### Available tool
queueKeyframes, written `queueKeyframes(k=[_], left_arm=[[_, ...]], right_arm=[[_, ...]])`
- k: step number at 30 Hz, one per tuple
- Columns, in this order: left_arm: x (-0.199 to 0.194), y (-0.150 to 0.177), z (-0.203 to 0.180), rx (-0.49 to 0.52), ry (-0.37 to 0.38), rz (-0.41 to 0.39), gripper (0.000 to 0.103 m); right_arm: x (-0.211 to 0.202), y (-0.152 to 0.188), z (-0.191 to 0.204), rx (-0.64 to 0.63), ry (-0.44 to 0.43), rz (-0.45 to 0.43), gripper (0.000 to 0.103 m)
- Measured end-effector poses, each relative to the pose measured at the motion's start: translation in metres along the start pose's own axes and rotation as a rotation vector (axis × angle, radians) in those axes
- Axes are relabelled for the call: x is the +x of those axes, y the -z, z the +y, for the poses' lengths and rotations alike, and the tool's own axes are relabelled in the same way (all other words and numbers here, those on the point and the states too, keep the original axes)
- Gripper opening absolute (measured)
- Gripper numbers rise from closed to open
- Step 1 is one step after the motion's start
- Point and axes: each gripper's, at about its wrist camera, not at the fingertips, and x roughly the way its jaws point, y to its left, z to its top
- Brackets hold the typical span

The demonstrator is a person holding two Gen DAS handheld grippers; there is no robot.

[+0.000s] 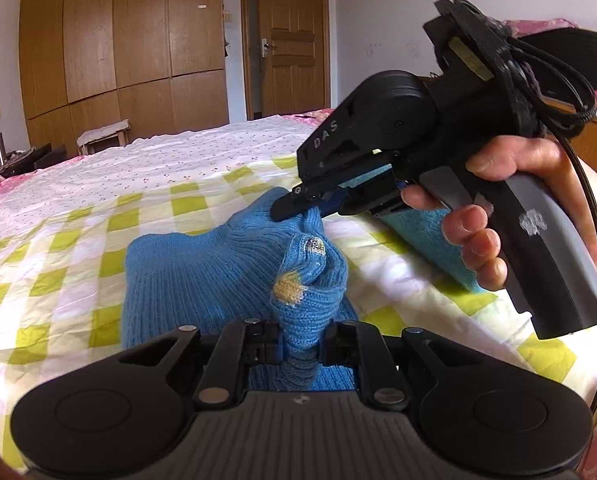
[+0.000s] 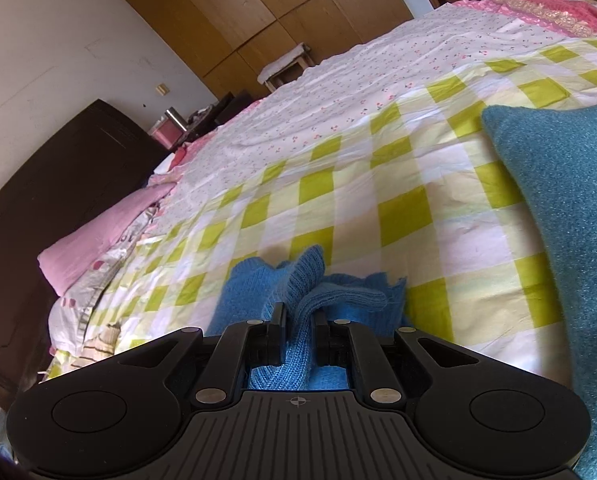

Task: Fold small clothes

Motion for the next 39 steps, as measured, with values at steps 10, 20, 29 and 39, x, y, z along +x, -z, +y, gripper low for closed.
queueKeyframes(k=[10,20,29,39], left_arm=[[0.012,0.012,-0.019,0.083,-0.008,0.067,0.021],[0.013,0.018,-0.025,0.125,-0.004,0.077,0.021],[0.008,0.023,-0.031,0.167,0.001,0.067,0.022],[-0.005,0.033,-0.033,0.223,0.022,0.081,0.022]], right_arm=[[0.015,0.01,-0.018,0.021,0.076,0.065,0.016],[-0.013,0.004,-0.014,0.053,0.08,-0.007,0.024],[-0.021,0.021,0.015,-0.011,0.075,0.011,0.026],[-0.006,0.049,-0.005,-0.005,0.15,0.126,0.026]])
